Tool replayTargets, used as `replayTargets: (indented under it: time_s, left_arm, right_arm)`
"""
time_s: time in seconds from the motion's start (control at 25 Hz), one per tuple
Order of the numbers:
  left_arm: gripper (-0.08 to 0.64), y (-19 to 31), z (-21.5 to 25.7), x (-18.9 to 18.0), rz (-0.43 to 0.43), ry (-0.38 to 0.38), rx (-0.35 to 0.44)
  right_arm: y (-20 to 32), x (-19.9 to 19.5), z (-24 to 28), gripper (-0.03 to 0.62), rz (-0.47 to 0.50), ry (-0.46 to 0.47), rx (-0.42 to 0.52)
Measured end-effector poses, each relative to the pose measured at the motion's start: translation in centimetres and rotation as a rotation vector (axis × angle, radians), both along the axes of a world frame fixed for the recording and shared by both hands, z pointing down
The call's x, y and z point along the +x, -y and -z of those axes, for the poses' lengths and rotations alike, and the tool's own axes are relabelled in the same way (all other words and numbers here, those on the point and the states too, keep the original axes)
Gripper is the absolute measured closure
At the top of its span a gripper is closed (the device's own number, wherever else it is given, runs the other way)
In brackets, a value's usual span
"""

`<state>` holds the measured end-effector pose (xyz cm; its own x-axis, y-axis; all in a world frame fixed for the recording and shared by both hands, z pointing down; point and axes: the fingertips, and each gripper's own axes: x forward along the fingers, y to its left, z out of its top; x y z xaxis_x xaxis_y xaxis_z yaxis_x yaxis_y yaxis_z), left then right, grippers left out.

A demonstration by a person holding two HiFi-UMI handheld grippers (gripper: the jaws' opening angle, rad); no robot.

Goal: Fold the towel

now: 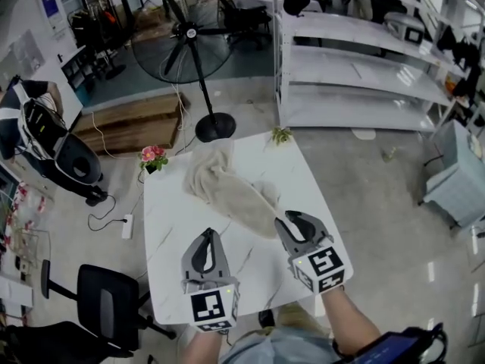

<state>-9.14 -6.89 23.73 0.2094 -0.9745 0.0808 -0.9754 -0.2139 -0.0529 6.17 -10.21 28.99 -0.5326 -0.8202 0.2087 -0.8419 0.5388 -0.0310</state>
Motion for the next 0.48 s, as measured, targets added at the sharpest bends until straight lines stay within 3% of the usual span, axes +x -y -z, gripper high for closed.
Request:
replayTargets:
  time_s: [0.48]
  left_arm:
    - [0.552,5.5,-6.6,1.0,0.030,0.001,-0.165]
  right_arm:
    - [5.5,0.9,-10.6,0.422,0.049,-0.020,-0.241]
